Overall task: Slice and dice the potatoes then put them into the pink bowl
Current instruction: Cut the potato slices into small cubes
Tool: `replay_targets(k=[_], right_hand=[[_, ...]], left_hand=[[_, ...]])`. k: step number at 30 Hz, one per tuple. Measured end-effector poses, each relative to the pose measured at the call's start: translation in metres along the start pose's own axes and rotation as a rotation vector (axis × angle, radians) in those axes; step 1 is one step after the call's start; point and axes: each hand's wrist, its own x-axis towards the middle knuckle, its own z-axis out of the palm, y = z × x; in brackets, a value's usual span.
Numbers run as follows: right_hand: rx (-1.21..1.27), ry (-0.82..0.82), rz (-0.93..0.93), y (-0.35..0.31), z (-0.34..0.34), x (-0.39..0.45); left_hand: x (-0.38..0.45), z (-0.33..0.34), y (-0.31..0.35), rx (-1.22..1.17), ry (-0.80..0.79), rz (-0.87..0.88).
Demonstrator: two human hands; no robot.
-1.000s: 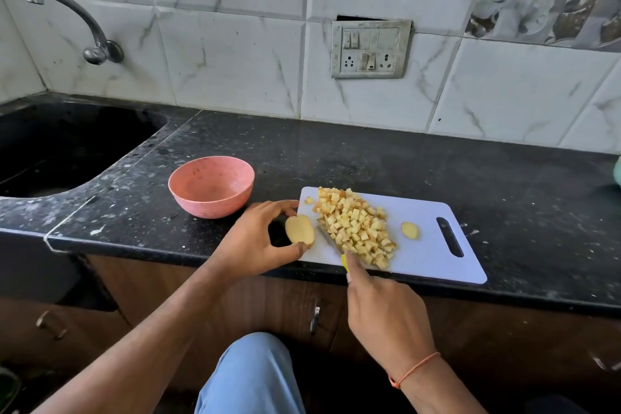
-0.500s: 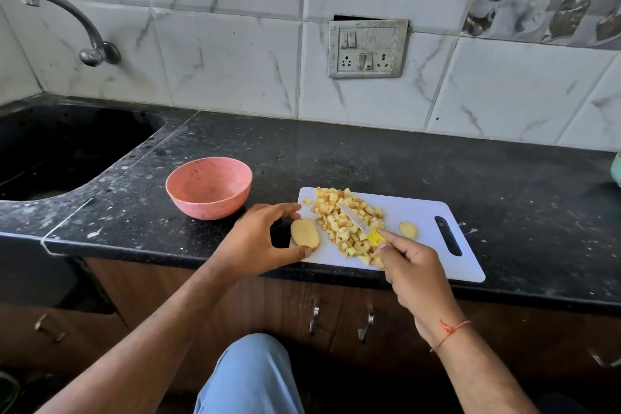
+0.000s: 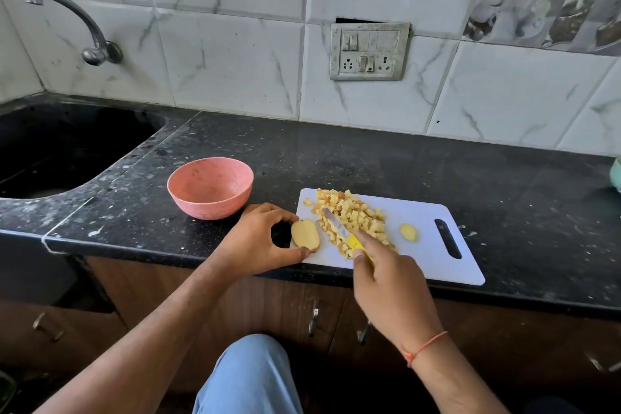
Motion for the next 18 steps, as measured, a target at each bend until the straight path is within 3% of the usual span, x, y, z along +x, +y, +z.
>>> replay_targets(k=[7, 18], right_hand=[[-0.334, -0.059, -0.146, -0.022, 0.021, 0.008], [-0.563, -0.158, -0.156, -0.041, 0.033, 0.017]], left_hand=[[0.001, 0.005, 0.0, -0.016, 0.058, -0.004], [0.003, 0.006, 0.002, -0.032, 0.058, -0.043]])
